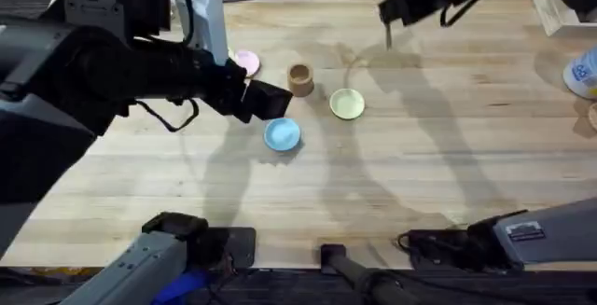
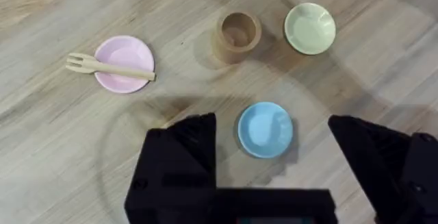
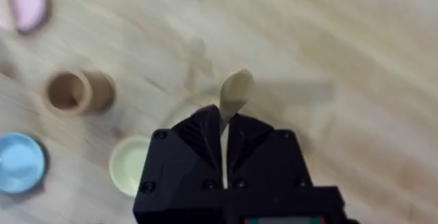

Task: Pick up a utensil and set it on the pink plate, then put the other utensil in the container.

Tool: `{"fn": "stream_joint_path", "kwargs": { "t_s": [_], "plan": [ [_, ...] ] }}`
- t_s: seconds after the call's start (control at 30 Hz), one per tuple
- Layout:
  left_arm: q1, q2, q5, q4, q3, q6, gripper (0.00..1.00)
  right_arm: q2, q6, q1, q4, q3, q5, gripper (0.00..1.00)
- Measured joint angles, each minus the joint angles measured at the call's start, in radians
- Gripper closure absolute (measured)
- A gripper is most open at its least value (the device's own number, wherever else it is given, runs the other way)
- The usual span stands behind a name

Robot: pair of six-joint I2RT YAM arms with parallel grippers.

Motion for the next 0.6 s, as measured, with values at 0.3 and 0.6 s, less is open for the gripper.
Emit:
{"fn": "stream_joint_path", "kwargs": {
  "t_s": [0.3,0.6],
  "plan": [
    [0.000,0.000,0.000,0.000,0.000,0.000,0.005,0.000,-0.063,0.003,0.159,0.020,-0.169,0.970],
    [0.000,0.000,0.000,0.000,0.000,0.000,0.006,0.000,-0.174,0.039,0.242,0.020,-0.268,0.970]
  ]
}}
